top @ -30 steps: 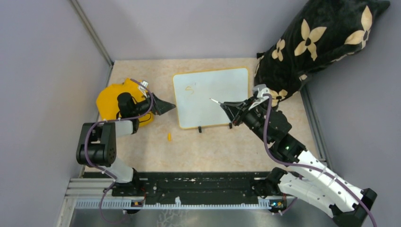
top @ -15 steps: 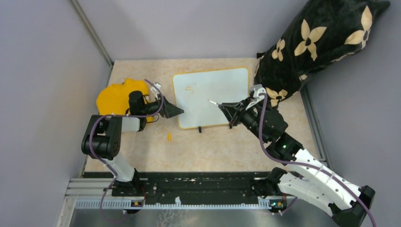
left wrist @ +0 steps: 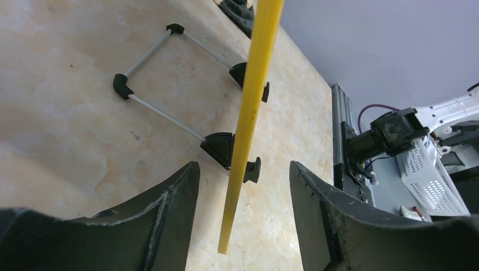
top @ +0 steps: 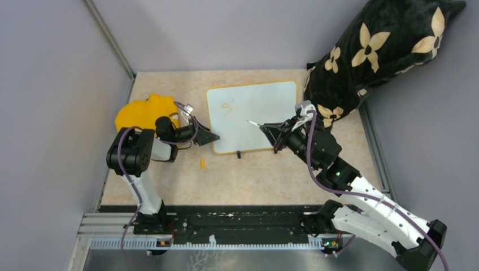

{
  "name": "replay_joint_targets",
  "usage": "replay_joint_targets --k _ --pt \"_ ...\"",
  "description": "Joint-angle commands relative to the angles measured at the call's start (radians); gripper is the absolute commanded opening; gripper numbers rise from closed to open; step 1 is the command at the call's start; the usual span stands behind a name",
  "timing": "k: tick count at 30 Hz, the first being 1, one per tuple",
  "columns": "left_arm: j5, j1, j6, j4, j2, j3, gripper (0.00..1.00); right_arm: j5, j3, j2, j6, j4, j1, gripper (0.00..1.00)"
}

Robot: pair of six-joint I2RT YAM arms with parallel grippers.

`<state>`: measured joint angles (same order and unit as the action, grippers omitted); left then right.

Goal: Write a sentence on the whiteboard

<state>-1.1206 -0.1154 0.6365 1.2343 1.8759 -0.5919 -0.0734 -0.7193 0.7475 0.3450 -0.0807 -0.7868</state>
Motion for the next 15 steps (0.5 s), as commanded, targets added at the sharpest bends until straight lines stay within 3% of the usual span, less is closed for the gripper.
replay_joint_targets --k 1,15 --pt "-0.049 0.004 0.005 0.135 0.017 0.016 0.63 0.007 -0.022 0.002 0.017 -0.033 0.005 0.0" --pt "-0.079 -0.02 -0.015 0.215 0.072 0.014 0.41 0.018 -0.017 0.026 0.026 -0.051 0.005 0.0"
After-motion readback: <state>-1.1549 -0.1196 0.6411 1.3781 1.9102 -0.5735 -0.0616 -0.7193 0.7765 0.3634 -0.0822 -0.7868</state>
